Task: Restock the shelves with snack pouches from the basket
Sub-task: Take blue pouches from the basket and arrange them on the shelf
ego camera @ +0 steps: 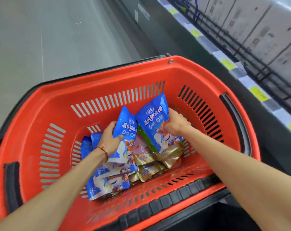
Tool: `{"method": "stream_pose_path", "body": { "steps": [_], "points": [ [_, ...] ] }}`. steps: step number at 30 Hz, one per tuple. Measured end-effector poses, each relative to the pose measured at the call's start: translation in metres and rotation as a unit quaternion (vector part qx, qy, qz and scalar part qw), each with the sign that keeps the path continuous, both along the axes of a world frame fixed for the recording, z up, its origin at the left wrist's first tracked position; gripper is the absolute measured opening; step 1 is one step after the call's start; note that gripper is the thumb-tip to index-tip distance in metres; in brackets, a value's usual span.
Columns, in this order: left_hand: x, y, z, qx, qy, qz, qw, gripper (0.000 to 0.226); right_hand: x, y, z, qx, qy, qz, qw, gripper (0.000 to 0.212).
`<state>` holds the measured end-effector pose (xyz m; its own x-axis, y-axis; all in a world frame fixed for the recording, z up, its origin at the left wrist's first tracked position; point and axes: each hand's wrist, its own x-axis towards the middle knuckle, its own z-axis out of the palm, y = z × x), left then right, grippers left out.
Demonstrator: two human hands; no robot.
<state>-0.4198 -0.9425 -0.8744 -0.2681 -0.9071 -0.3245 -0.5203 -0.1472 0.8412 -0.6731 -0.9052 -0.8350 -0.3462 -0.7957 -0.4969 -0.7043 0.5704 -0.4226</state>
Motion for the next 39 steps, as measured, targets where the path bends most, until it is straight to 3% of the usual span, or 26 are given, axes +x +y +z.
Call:
{"method": "stream_pose_path", "body": {
  "steps": [5,8,12,17,20,24,39],
  "points": [
    [-0.012,-0.009,0.028,-0.082,0.043,-0.011,0.996,0.039,-0.012,0.025,0.031,-0.116,0.008,-0.041,0.992,0.044],
    [-0.024,-0.013,0.042,-0.124,0.067,-0.012,0.99,0.046,-0.018,0.043,0.051,-0.218,0.012,-0.076,0.973,0.044],
    [-0.055,-0.009,0.07,-0.179,0.109,-0.015,0.978,0.043,-0.022,0.063,0.072,-0.346,0.015,-0.126,0.93,0.043],
    [-0.1,0.002,0.116,-0.238,0.169,-0.048,0.955,0.037,-0.042,0.098,0.104,-0.458,-0.106,-0.198,0.86,0.04],
    [-0.127,0.009,0.146,-0.266,0.203,-0.08,0.939,0.041,-0.059,0.124,0.125,-0.506,-0.13,-0.24,0.818,0.037],
    [-0.165,0.028,0.182,-0.286,0.242,-0.135,0.917,0.041,-0.077,0.16,0.152,-0.549,-0.084,-0.32,0.768,0.038],
    [-0.307,0.165,0.264,-0.267,0.381,-0.298,0.833,0.036,-0.127,0.353,0.229,-0.595,0.08,-0.469,0.648,0.035]
  ]
}}
